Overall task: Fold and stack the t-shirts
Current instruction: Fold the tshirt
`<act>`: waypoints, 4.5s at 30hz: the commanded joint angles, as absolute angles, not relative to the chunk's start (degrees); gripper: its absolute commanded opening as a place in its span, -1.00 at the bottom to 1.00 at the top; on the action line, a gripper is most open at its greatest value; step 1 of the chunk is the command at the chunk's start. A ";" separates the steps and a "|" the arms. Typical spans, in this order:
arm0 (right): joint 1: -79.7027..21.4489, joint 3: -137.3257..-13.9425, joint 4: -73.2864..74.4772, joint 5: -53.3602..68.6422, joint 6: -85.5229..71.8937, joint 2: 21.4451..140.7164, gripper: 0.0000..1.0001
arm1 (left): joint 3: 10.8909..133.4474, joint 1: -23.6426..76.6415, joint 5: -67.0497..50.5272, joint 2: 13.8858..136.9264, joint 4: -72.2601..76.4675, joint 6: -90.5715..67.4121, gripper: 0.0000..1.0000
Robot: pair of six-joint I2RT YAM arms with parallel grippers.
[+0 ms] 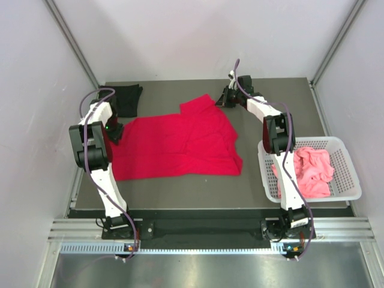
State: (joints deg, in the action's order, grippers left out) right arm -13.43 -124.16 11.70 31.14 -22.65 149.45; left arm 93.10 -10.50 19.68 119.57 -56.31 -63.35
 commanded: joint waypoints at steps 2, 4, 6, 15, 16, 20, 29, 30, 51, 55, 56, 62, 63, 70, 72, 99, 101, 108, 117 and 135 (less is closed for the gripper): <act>-12.39 -123.93 9.84 31.20 -22.59 145.99 -1.00 | 92.90 -11.34 20.40 118.48 -53.45 -63.02 -0.33; -12.39 -123.93 9.84 31.20 -22.59 145.99 -1.00 | 92.72 -11.51 20.04 118.39 -52.48 -62.58 -0.52; -12.48 -123.93 9.67 31.20 -22.76 145.90 -1.00 | 92.64 -11.69 19.08 118.48 -51.59 -62.05 -0.70; -12.83 -124.01 9.75 31.03 -22.94 145.64 -1.00 | 91.76 -12.65 18.37 117.51 -50.80 -59.33 -1.00; -12.92 -123.84 9.84 30.94 -22.85 145.55 -1.00 | 91.41 -12.92 17.76 116.64 -49.58 -58.80 -1.00; -12.74 -122.26 9.23 30.06 -23.81 143.97 -1.00 | 91.32 -14.06 16.00 114.70 -46.68 -53.71 -1.00; -11.25 -121.29 15.37 27.43 -25.93 137.56 -1.00 | 90.62 -19.50 5.80 111.36 -37.71 -41.06 -1.00; -10.99 -120.68 16.77 27.33 -26.28 136.16 -1.00 | 90.62 -20.21 5.71 111.10 -37.44 -40.35 -1.00; -10.20 -118.65 24.17 29.00 -28.91 131.66 -1.00 | 90.09 -25.75 -11.86 110.92 -31.47 -37.44 -1.00; -10.28 -118.48 23.82 29.27 -29.09 131.92 -1.00 | 89.65 -25.75 -14.93 110.30 -29.80 -35.25 -1.00; -10.28 -118.74 23.82 29.35 -29.18 132.01 -1.00 | 89.56 -25.75 -16.16 110.22 -29.36 -34.81 -1.00; -10.20 -120.58 24.08 29.36 -29.79 132.98 -1.00 | 90.79 -25.75 -20.29 112.32 -28.12 -31.64 -1.00; -10.28 -120.67 24.00 29.36 -29.62 132.98 -1.00 | 91.05 -25.75 -23.09 113.63 -28.39 -31.73 -1.00; -10.28 -120.67 23.56 29.70 -30.14 133.86 -1.00 | 80.28 -23.56 -26.55 107.33 -24.88 -30.41 -0.88; -10.37 -120.67 23.29 29.97 -30.50 133.95 -1.00 | 73.70 -23.56 -26.02 101.45 -23.38 -29.98 -0.83; -10.72 -121.29 23.12 30.41 -30.06 134.56 -1.00 | 62.49 -22.59 -13.63 99.84 -21.63 -64.07 -0.01; -10.72 -121.29 23.29 30.41 -29.80 134.47 -1.00 | 62.75 -22.68 -12.74 100.37 -20.48 -64.68 0.01; -10.81 -121.29 23.20 30.32 -29.53 134.39 -1.00 | 64.60 -22.59 -13.10 103.62 -19.25 -66.71 -0.02; -10.81 -121.38 23.12 30.15 -29.36 134.56 -1.00 | 64.86 -22.59 -13.36 105.21 -18.55 -69.34 -0.09; -11.34 -122.52 23.73 29.88 -29.18 134.91 -1.00 | 69.69 -22.50 -15.91 107.32 -17.66 -64.00 -1.00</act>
State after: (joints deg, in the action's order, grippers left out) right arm -10.76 -118.69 25.28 29.87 -30.02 135.26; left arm 65.71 -22.68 -14.66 106.94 -19.64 -67.72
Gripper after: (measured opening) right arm 0.006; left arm 0.014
